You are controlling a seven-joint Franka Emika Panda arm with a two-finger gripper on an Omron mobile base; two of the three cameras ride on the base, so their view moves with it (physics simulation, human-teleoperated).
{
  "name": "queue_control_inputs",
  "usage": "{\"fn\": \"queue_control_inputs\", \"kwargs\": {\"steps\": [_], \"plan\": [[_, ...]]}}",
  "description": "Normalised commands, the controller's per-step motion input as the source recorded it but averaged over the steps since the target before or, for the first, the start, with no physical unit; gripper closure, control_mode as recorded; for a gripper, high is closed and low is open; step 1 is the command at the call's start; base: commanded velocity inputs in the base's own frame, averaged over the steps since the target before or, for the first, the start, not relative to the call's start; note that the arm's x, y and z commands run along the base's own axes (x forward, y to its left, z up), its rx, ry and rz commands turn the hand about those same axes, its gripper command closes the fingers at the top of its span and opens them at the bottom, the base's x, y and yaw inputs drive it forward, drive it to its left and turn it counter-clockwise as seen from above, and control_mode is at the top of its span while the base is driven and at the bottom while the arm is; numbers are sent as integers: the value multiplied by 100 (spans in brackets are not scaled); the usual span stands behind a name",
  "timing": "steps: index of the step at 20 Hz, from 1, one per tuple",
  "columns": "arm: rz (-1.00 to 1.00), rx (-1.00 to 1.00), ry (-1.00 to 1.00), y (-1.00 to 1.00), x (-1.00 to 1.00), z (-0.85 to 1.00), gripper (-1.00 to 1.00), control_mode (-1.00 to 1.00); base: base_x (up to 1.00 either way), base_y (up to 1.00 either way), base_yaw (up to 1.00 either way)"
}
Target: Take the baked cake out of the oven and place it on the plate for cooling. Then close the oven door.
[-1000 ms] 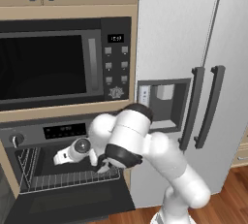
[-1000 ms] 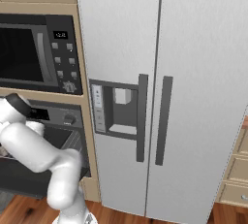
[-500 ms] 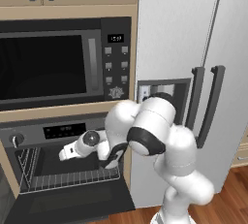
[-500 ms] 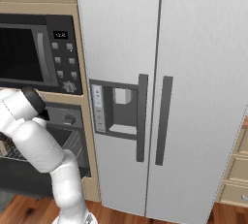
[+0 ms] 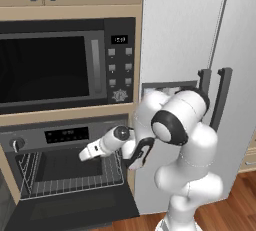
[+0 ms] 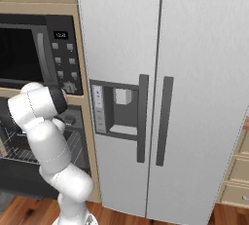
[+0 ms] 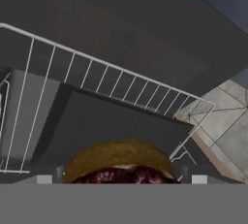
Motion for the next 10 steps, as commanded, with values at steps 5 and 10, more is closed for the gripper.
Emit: {"fn": "queue_control_inputs", "kwargs": {"steps": [5, 10], "plan": [[-3, -4, 9, -6, -23, 21, 100, -100, 0, 0, 0], [-9, -5, 13, 1, -13, 17, 100, -100, 0, 0, 0]]}}
